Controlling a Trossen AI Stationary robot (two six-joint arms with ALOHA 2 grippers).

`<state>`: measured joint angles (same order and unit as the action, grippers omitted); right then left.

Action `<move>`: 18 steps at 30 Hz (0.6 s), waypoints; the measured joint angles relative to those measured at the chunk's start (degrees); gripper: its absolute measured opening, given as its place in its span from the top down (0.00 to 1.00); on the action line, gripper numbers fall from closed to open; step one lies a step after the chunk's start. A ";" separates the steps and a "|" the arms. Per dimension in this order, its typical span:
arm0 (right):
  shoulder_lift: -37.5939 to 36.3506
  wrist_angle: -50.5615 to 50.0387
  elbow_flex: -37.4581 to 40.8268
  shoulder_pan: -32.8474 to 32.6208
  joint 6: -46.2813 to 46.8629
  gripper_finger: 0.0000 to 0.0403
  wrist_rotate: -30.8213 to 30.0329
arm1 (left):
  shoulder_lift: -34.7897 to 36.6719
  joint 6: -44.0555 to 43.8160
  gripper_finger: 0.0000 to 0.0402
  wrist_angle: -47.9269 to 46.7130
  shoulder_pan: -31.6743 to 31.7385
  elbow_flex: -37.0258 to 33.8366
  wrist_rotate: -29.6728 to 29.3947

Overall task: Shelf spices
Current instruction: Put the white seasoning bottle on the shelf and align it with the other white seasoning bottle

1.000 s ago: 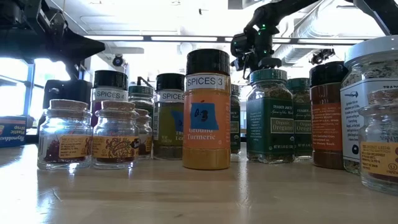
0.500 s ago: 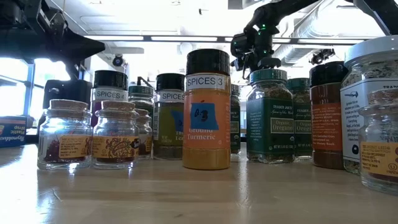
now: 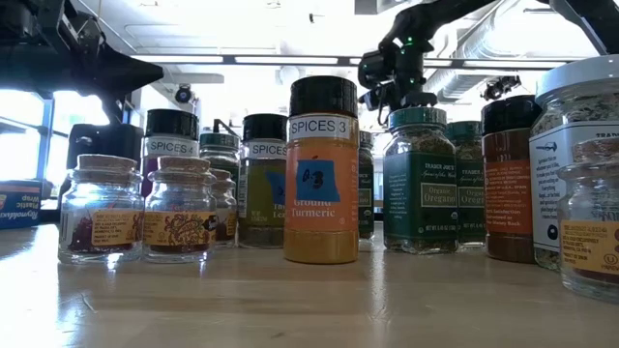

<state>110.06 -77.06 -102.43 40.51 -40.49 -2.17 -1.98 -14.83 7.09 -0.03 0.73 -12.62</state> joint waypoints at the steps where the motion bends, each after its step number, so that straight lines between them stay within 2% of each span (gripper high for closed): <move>1: 0.00 -0.26 -0.27 -0.01 0.09 0.36 -0.49 | 0.00 0.00 1.00 0.00 0.00 0.00 0.02; 9: -0.20 -0.58 -4.49 -0.04 1.84 0.36 -3.22 | 0.00 0.00 1.00 0.01 0.00 0.00 0.02; 18: -0.96 -2.40 -5.19 -0.51 4.62 0.36 -3.82 | 0.00 0.00 1.00 0.02 0.00 0.00 0.01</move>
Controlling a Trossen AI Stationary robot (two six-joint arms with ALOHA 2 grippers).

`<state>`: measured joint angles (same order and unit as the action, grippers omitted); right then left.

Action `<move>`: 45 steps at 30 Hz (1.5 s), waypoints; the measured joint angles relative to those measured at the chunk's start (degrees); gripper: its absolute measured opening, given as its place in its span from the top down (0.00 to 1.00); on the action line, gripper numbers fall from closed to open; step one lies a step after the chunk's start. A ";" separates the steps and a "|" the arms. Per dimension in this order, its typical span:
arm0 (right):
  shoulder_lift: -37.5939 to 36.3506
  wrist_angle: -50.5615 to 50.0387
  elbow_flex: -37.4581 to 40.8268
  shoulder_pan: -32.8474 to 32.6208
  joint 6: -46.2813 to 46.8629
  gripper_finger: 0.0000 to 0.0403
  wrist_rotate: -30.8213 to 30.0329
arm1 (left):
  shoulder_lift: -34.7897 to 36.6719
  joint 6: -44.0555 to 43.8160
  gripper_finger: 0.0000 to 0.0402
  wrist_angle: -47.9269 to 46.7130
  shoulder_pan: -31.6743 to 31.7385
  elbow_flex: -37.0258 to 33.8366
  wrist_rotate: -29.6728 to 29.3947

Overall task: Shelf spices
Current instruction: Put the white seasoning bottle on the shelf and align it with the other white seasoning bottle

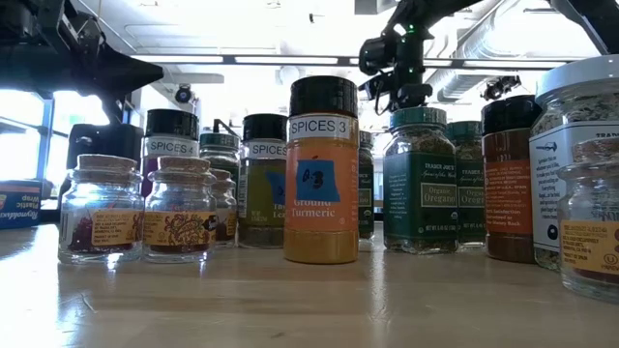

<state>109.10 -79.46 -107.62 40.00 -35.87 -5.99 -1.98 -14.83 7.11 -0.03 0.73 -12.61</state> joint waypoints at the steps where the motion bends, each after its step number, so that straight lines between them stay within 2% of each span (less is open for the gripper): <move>1: -0.48 -0.36 0.01 -0.24 0.36 0.36 0.04 | 0.00 0.00 1.00 -0.01 0.00 0.00 0.00; 5: -2.53 -2.25 -0.01 -1.61 0.50 0.36 1.62 | -0.02 0.00 1.00 -0.02 0.00 0.00 -0.01; 8: -2.78 -2.70 0.25 -2.17 0.07 0.41 8.08 | -0.02 0.00 1.00 0.00 0.00 0.00 0.01; 17: -2.32 -2.56 5.82 -3.43 0.59 0.76 9.47 | -0.01 0.00 1.00 -0.01 0.00 0.00 0.01; 24: -2.27 2.14 10.24 -3.43 4.06 0.94 8.04 | -0.01 0.00 1.00 -0.01 0.00 0.00 0.00; 30: -2.27 4.89 10.30 -3.43 6.48 0.99 7.95 | -0.01 0.00 1.00 -0.02 0.00 0.00 0.00; 35: -2.27 5.98 10.30 -2.86 7.60 0.99 5.02 | 0.00 0.00 1.00 0.00 0.00 0.00 0.01; 45: -2.27 7.10 10.30 -2.12 10.51 0.99 4.66 | 0.00 0.00 1.00 -0.02 0.00 0.00 0.01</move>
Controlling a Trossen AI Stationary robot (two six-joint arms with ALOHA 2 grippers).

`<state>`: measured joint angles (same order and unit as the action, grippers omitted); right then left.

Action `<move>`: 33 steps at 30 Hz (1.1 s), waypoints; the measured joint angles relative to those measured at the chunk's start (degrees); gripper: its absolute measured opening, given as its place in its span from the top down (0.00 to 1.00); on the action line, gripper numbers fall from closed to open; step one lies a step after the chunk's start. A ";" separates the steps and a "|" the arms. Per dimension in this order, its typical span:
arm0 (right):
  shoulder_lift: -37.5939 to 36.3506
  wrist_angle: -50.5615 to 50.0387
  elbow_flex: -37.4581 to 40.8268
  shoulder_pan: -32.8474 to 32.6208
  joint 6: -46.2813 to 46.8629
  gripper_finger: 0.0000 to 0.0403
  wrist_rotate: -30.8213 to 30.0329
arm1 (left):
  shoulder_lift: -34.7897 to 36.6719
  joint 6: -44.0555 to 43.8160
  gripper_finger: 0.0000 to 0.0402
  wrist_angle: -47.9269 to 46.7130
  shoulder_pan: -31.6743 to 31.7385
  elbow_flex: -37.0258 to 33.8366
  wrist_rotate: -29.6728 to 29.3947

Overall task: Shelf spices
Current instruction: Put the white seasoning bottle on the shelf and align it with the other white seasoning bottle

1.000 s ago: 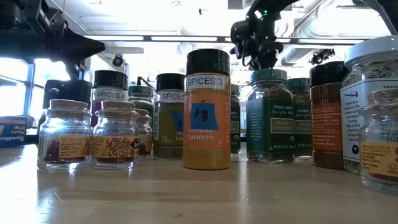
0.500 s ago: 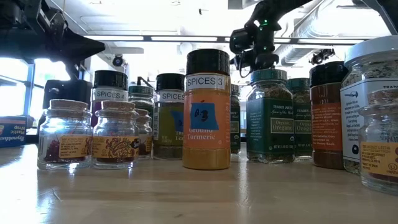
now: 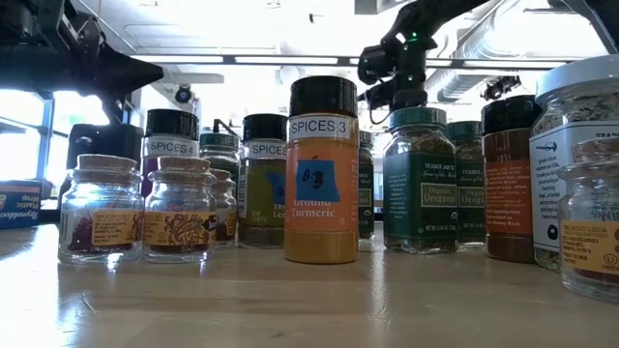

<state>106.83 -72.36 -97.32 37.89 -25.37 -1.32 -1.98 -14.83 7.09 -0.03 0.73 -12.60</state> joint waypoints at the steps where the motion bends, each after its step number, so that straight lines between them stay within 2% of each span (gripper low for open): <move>1: 0.00 0.19 0.00 0.00 0.29 0.99 0.02 | 0.00 0.00 1.00 0.00 0.00 0.00 0.00; 24: -0.24 0.44 0.00 0.00 3.76 0.99 -0.26 | -0.01 0.00 1.00 0.00 0.00 0.00 0.00; 33: -6.07 3.14 -0.07 0.00 5.77 0.99 -0.17 | 0.00 0.00 1.00 0.00 0.02 0.00 0.00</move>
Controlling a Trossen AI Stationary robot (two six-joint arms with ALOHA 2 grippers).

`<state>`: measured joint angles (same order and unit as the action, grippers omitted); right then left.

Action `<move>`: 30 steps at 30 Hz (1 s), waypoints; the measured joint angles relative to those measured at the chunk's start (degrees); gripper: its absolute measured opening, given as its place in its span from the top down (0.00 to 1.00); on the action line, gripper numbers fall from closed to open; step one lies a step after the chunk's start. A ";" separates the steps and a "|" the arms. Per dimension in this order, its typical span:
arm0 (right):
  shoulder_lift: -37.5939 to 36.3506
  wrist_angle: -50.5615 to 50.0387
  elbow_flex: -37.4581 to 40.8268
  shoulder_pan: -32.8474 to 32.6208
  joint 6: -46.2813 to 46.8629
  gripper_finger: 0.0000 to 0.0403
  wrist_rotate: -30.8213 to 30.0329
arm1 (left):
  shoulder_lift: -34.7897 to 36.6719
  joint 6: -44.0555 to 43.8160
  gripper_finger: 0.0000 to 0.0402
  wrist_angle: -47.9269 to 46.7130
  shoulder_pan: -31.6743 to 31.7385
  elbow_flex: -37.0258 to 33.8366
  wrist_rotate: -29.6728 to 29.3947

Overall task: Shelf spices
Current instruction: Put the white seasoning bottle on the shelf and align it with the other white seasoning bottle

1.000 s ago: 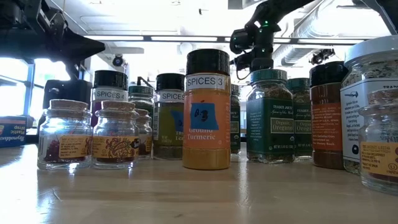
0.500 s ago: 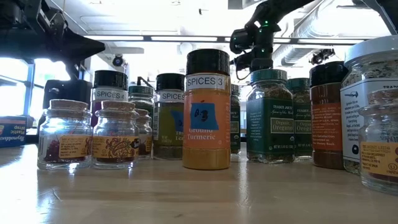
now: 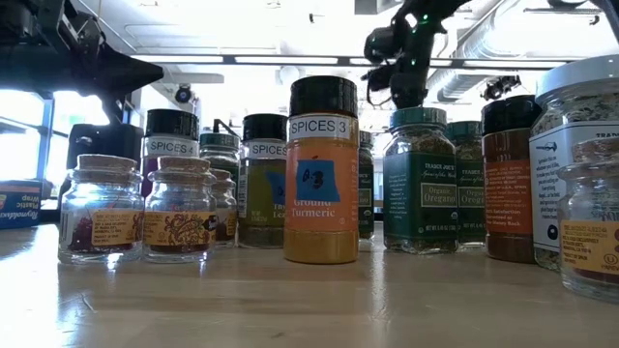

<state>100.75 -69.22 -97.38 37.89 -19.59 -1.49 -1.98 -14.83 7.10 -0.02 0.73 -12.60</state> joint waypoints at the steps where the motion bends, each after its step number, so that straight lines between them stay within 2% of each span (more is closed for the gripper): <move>1: -0.86 1.26 -0.04 0.00 0.61 0.99 0.00 | 0.00 0.00 1.00 0.00 -0.02 0.00 -0.01; 7: 0.05 2.62 -6.22 1.18 4.50 0.99 0.00 | -0.01 0.00 1.00 0.01 -0.02 0.00 -0.02; 13: 5.56 -3.23 -12.08 5.87 4.35 0.99 0.59 | -0.01 0.00 1.00 -0.10 0.00 -0.02 0.00; 16: 6.82 -4.87 -13.14 7.86 4.24 0.95 1.65 | 0.00 0.00 1.00 -0.11 -0.02 -0.02 0.00; 19: 7.23 -4.96 -13.18 9.73 5.08 0.86 4.31 | -0.02 0.00 1.00 -0.15 -0.02 -0.02 0.00; 23: 7.79 -5.13 -13.18 11.16 6.88 0.67 6.71 | -0.02 0.00 1.00 -0.27 0.00 -0.02 0.00; 27: 9.37 -5.58 -13.18 11.58 7.85 0.49 5.27 | 0.00 0.00 1.00 -0.28 -0.02 -0.02 0.00; 30: 10.89 -5.67 -13.11 11.58 7.22 0.40 4.89 | 0.00 0.00 1.00 -0.27 -0.02 -0.02 -0.02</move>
<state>111.64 -74.89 -110.50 49.47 -12.38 3.40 -1.98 -14.83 6.83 -0.03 0.71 -12.62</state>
